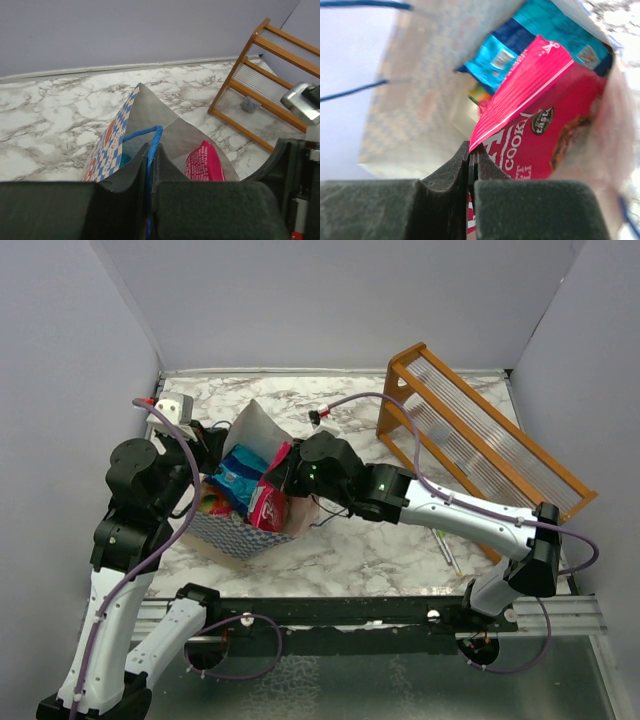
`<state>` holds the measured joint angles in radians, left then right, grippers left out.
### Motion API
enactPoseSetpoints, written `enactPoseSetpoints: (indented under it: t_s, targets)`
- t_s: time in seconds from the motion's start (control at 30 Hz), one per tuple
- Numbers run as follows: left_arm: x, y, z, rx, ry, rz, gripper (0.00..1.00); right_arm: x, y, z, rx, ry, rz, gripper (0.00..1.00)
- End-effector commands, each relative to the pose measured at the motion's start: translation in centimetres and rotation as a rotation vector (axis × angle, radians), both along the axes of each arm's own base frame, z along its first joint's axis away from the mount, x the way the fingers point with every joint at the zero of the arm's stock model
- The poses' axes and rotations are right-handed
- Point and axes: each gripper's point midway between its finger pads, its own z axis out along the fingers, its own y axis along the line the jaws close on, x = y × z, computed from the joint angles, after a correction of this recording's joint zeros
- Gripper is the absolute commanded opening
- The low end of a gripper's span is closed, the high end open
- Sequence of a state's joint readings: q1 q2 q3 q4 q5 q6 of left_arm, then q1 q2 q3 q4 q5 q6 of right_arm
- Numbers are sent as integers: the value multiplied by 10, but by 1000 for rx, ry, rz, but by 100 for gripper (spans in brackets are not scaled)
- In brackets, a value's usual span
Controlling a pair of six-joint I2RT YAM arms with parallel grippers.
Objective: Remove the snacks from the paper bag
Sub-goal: Take out the snack from the paper bag, then place the snack at the center of the board.
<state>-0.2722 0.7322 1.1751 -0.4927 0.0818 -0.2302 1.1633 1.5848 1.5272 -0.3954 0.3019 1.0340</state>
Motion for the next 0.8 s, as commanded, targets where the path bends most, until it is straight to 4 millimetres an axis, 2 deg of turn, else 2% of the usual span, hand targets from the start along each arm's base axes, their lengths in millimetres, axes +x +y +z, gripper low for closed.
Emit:
enactPoseSetpoints:
  t_s: [0.0, 0.17, 0.27, 0.4, 0.53, 0.67, 0.77]
  targets:
    - [-5, 18, 29, -23, -95, 89, 0, -1, 1, 114, 252, -158, 25, 1]
    - [-5, 22, 31, -24, -91, 113, 0, 4, -6, 165, 300, -261, 2, 1]
    - [-3, 32, 30, -23, -80, 174, 0, 9, -13, 198, 324, -339, -26, 1]
    - [-4, 62, 27, -6, -64, 336, 0, 19, -30, 242, 335, -467, -98, 1]
    - [-9, 98, 23, 59, -55, 525, 0, 34, -59, 282, 322, -624, -230, 1]
    - [-16, 132, 24, 164, -60, 698, 0, 50, -91, 302, 260, -747, -385, 1]
    - [-20, 148, 31, 228, -77, 775, 0, 63, -116, 305, 188, -818, -506, 1]
